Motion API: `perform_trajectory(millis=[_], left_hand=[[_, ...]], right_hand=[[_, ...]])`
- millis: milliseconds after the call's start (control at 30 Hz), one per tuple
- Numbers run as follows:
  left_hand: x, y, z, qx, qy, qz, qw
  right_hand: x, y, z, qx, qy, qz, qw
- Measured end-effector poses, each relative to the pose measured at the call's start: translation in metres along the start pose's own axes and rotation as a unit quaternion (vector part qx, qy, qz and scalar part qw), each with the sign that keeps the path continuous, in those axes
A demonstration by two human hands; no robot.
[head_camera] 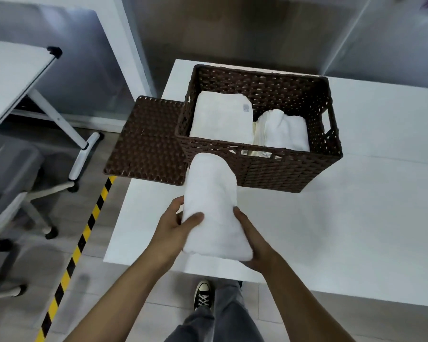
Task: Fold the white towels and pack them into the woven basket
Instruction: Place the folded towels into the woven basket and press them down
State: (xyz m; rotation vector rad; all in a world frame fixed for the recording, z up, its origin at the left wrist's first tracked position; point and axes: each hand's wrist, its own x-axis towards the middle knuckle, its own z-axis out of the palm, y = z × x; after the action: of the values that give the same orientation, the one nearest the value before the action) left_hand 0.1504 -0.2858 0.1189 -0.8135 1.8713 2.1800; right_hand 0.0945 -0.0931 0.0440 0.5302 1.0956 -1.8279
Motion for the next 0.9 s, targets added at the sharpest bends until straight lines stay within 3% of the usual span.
perform_trajectory(millis=[100,233,500,733,900], left_hand=[[-0.008,0.028,-0.006,0.026,0.012,0.032,0.999],[-0.011,0.053,-0.008,0.092,0.034,0.11,0.989],[-0.01,0.101,0.017,0.194,0.029,0.285,0.938],[0.009,0.145,0.055,0.278,-0.007,0.352,0.894],[0.041,0.168,0.087,0.307,-0.044,0.337,0.889]], right_hand=[[-0.025,-0.027,0.014,-0.044,0.007,-0.057,0.997],[-0.055,-0.058,0.03,-0.102,0.062,-0.202,0.972],[-0.104,-0.12,0.065,-0.242,0.148,-0.432,0.856],[-0.12,-0.174,0.063,-0.275,0.175,-0.493,0.806],[-0.109,-0.217,0.042,-0.347,0.205,-0.433,0.806]])
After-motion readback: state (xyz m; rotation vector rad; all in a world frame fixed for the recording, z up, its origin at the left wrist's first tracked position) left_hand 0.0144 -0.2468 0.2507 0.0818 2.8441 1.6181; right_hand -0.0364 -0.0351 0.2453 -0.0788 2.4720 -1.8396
